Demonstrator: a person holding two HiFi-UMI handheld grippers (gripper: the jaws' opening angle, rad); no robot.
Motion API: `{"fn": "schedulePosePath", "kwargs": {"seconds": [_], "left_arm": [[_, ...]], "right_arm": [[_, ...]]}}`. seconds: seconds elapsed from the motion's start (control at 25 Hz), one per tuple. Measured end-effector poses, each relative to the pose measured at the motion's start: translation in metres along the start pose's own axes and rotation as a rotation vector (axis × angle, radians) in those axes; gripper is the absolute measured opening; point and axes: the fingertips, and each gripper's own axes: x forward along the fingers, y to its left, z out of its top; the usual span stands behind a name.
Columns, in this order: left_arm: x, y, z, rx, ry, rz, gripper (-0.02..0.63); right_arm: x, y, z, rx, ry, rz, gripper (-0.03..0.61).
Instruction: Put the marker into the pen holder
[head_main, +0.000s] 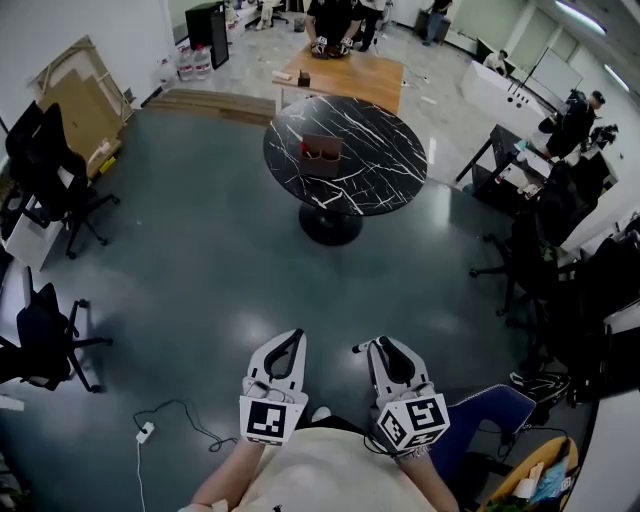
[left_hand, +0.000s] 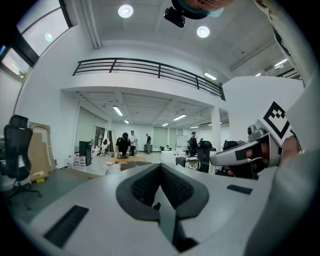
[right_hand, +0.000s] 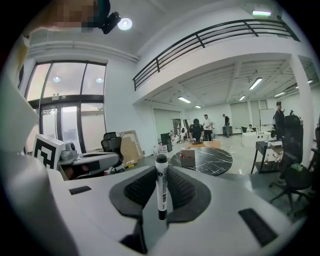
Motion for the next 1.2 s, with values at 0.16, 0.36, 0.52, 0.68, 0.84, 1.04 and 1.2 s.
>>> {"fn": "schedulePosePath", "kwargs": {"seconds": [0.16,0.36,0.52,0.68,0.84,1.04,1.2], "left_arm": [[0.019,0.015,0.010,0.027,-0.014,-0.049,0.011],[0.037,0.037,0.021,-0.022,-0.059,-0.034,0.011],[0.062,0.050,0.012,-0.009,-0.030,-0.033,0.011],[0.095,0.060,0.009,0.001,-0.016,-0.007,0.011],[0.135,0.069,0.004,0.016,0.021,0.035,0.011],[0.199,0.073,0.009,0.036,0.013,0.059,0.011],[0.239,0.073,0.020,0.037,-0.007,0.098,0.011]], "right_arm": [[0.022,0.001,0.014,0.013,-0.028,-0.020,0.084],[0.048,0.002,0.020,0.009,-0.016,-0.016,0.084],[0.079,-0.012,0.025,0.005,-0.005,-0.005,0.084],[0.110,-0.032,0.031,0.004,0.007,0.027,0.084],[0.145,-0.063,0.041,0.003,0.024,0.059,0.084],[0.182,-0.113,0.059,0.004,0.029,0.091,0.084],[0.209,-0.149,0.073,-0.003,0.030,0.125,0.084]]}}
